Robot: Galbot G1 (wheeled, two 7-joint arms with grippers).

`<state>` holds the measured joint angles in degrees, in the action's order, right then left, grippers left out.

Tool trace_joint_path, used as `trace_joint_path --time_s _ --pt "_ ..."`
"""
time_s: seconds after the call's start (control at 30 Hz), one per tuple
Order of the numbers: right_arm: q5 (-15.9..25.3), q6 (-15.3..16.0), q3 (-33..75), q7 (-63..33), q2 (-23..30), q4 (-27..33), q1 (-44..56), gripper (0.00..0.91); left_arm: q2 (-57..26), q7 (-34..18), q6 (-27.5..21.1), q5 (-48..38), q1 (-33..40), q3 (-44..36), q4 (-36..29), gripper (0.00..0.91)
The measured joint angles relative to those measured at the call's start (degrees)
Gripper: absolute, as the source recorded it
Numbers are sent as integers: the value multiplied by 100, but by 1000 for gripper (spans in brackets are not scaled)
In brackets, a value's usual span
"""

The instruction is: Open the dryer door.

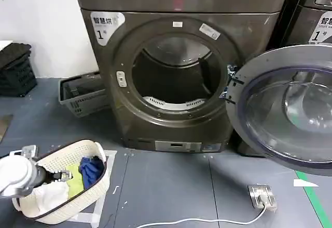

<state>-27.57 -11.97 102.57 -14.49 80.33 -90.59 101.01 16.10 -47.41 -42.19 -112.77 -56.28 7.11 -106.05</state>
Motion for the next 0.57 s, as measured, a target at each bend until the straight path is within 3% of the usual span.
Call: trace_joint_path --time_s 0.57 --pt "73 -18 -25 14 22 9 -47 907 16 5 0 -88 43 25 35 907"
